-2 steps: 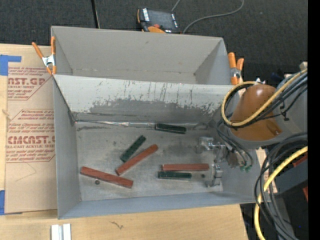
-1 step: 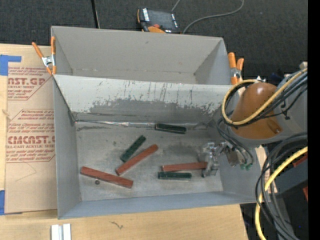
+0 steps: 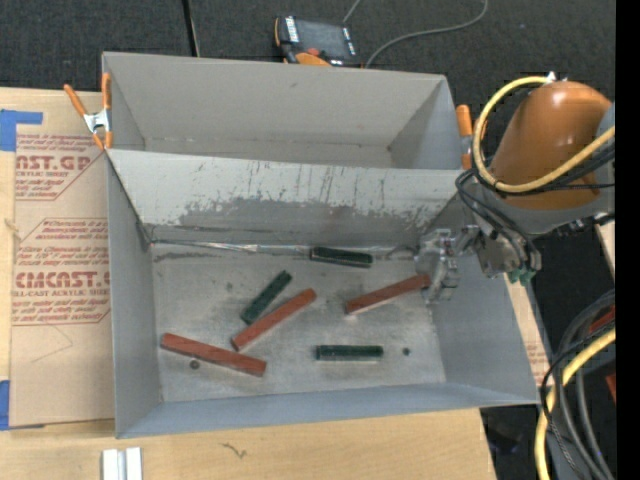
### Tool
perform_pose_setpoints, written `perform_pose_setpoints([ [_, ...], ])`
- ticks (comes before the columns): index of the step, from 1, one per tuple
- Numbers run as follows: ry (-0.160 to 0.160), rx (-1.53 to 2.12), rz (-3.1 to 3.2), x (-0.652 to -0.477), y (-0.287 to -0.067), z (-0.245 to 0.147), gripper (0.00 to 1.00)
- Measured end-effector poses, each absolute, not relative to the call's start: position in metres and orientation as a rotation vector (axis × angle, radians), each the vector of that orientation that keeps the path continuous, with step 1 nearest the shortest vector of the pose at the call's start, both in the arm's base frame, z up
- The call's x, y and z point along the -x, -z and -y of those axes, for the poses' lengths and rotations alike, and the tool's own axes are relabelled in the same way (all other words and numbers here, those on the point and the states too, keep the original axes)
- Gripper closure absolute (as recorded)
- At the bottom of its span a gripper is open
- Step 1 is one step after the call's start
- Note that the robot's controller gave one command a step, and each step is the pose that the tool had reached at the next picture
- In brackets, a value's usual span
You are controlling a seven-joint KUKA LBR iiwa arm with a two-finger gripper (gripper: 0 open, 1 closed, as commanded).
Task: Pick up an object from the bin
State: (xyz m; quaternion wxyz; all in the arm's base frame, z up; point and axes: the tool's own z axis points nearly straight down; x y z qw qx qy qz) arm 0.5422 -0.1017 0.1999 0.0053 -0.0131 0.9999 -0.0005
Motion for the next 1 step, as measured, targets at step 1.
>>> perform_pose_setpoints([
  [1,0.005,0.321,-3.114,-0.5366,-0.3382,0.1151,1.0],
])
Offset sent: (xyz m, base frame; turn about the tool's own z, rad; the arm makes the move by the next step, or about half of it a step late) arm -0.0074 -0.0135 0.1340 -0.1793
